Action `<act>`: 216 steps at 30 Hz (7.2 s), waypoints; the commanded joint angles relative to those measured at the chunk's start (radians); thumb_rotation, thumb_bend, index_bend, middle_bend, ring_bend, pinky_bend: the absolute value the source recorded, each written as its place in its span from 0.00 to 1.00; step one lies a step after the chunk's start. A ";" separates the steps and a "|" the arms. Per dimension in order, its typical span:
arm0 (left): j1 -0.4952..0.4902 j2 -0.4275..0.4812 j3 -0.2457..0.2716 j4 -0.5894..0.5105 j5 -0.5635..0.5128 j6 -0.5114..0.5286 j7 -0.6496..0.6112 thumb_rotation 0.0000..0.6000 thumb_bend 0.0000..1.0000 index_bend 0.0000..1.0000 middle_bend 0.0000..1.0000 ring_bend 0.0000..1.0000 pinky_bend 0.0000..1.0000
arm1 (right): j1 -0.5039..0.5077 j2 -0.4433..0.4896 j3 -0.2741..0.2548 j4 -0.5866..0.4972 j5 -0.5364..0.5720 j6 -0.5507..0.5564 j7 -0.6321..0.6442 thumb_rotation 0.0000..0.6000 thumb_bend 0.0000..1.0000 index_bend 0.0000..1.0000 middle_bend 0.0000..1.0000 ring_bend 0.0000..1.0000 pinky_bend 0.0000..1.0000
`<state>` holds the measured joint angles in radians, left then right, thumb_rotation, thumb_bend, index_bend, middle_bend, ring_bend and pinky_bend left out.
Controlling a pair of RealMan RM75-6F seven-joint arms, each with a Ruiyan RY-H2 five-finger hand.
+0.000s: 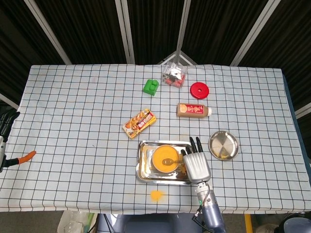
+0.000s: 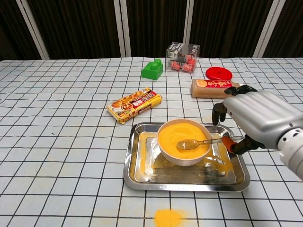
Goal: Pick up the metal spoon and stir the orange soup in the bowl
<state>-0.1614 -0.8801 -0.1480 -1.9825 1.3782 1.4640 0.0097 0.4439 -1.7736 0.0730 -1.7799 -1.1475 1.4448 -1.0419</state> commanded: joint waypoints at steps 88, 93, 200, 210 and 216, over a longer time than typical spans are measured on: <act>-0.002 0.000 -0.003 0.004 -0.010 -0.002 -0.003 1.00 0.00 0.00 0.00 0.00 0.00 | -0.011 -0.043 0.011 0.047 0.038 -0.022 -0.016 1.00 0.56 0.52 0.38 0.04 0.00; -0.002 -0.001 -0.003 0.004 -0.009 -0.002 -0.003 1.00 0.00 0.00 0.00 0.00 0.00 | -0.011 -0.043 0.009 0.048 0.038 -0.022 -0.018 1.00 0.56 0.53 0.38 0.06 0.00; -0.001 0.015 -0.006 -0.008 -0.006 -0.004 -0.043 1.00 0.00 0.00 0.00 0.00 0.00 | 0.079 0.000 -0.028 0.114 -0.266 -0.069 -0.388 1.00 0.59 0.72 0.59 0.30 0.00; -0.002 0.012 -0.006 -0.007 -0.010 -0.006 -0.035 1.00 0.00 0.00 0.00 0.00 0.00 | 0.072 0.029 -0.008 0.121 -0.246 -0.074 -0.384 1.00 0.59 0.72 0.59 0.30 0.00; -0.003 0.010 -0.007 -0.004 -0.014 -0.006 -0.034 1.00 0.00 0.00 0.00 0.00 0.00 | 0.070 0.027 -0.002 0.149 -0.239 -0.079 -0.376 1.00 0.59 0.72 0.59 0.30 0.00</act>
<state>-0.1640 -0.8705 -0.1549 -1.9869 1.3644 1.4580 -0.0245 0.5140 -1.7464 0.0702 -1.6316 -1.3872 1.3661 -1.4182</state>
